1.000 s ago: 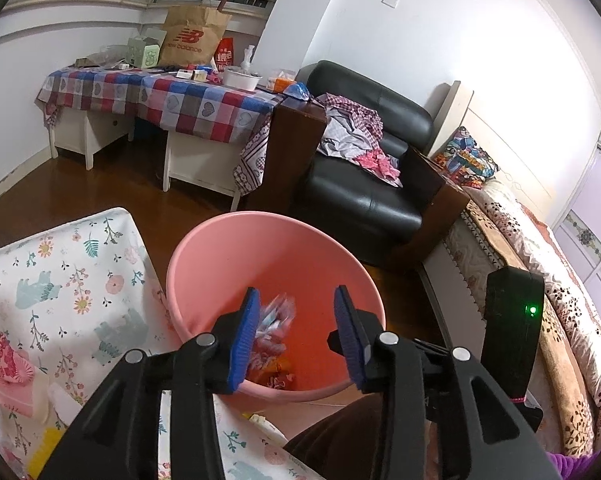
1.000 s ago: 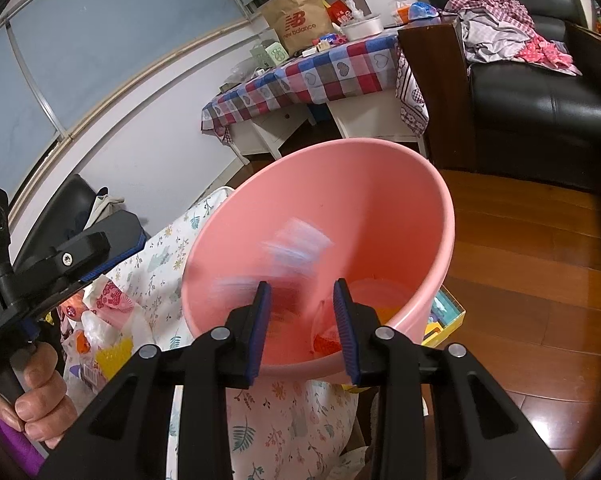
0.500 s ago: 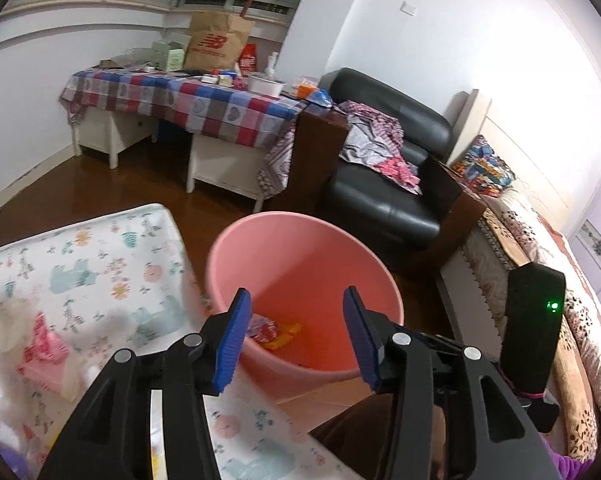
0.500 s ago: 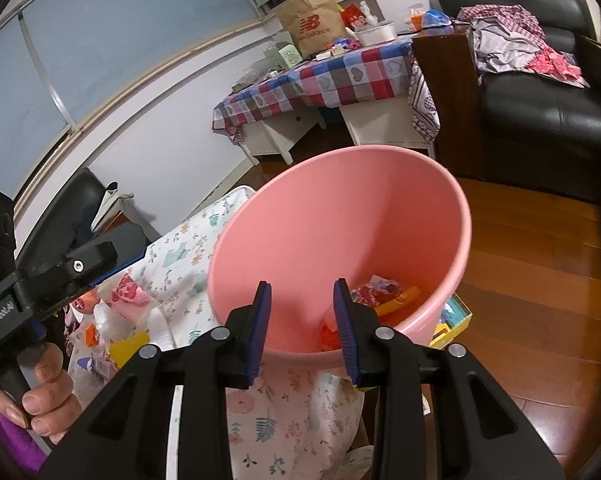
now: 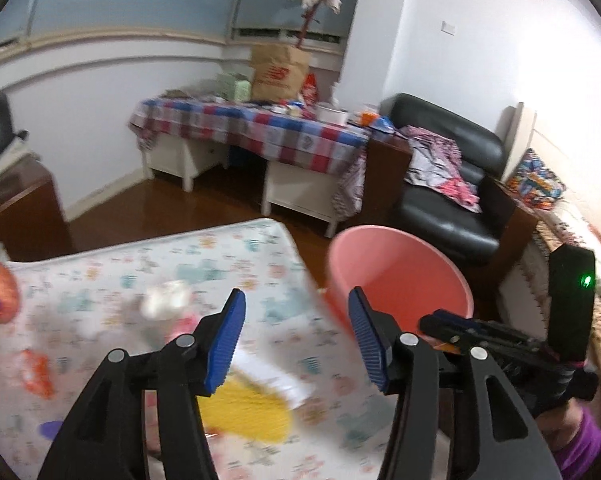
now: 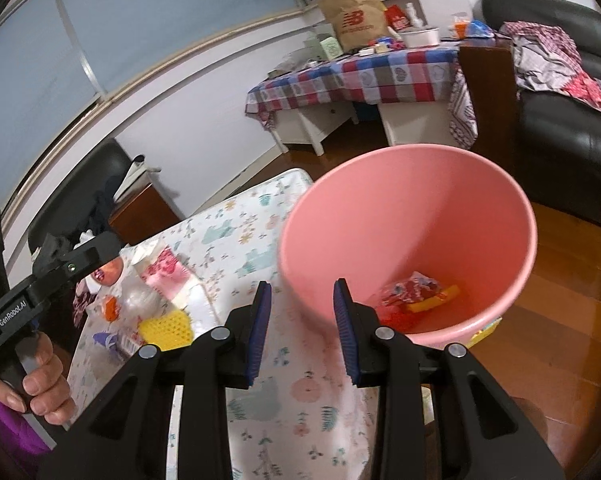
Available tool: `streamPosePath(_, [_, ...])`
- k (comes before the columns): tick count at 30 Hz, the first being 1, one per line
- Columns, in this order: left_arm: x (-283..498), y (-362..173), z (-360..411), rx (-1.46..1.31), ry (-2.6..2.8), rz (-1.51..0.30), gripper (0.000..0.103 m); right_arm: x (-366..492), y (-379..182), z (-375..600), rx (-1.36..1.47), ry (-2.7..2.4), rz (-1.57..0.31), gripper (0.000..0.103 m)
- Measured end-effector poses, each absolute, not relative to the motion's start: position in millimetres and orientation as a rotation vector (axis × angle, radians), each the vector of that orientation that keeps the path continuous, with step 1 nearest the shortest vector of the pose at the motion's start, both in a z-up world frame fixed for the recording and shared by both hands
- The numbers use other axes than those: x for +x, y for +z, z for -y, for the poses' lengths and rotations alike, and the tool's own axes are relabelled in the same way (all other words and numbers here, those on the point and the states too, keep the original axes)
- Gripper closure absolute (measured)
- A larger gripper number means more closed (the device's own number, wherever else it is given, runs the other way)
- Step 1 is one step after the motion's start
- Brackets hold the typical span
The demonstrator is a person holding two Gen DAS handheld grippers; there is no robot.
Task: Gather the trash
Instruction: 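Move both tools back over the table toward the white plastic bag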
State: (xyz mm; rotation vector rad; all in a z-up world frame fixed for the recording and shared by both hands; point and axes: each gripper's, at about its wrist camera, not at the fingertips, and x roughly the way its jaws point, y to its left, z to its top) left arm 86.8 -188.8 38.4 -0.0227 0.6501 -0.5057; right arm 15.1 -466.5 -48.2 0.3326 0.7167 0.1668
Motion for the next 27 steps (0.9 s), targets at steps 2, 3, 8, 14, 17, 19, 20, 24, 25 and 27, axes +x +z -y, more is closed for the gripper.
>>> streamPosePath(2, [81, 37, 170, -0.013, -0.465, -0.637, 0.048, 16, -48, 459, 0.319, 0.180, -0.724, 0.070])
streamPosePath(3, [79, 36, 162, -0.010, -0.447, -0.636, 0.048, 17, -48, 455, 0.314, 0.186, -0.728, 0.070])
streamPosePath(8, [74, 27, 120, -0.018, -0.363, -0.655, 0.048, 21, -51, 436, 0.288, 0.223, -0.755, 0.070])
streamPosePath(14, [84, 6, 85, -0.056, -0.262, -0.726, 0.048, 25, -55, 411, 0.253, 0.273, -0.784, 0.070])
streamPosePath(17, [96, -4, 76, -0.093, -0.242, -0.773, 0.048, 28, -59, 400, 0.239, 0.294, -0.801, 0.070])
streamPosePath(19, [104, -8, 76, -0.097, -0.240, -0.796, 0.048, 29, -60, 395, 0.234, 0.304, -0.810, 0.070])
streamPosePath(20, [107, -11, 78, -0.090, -0.241, -0.804, 0.048, 29, -61, 394, 0.231, 0.308, -0.814, 0.070])
streamPosePath(24, [125, -25, 90, -0.047, -0.220, -0.850, 0.048, 29, -63, 390, 0.221, 0.321, -0.825, 0.070])
streamPosePath(25, [129, -27, 93, -0.041, -0.212, -0.859, 0.048, 29, -63, 390, 0.219, 0.324, -0.826, 0.070])
streamPosePath(27, [137, -35, 94, -0.028, -0.191, -0.880, 0.048, 29, -64, 390, 0.218, 0.334, -0.827, 0.070])
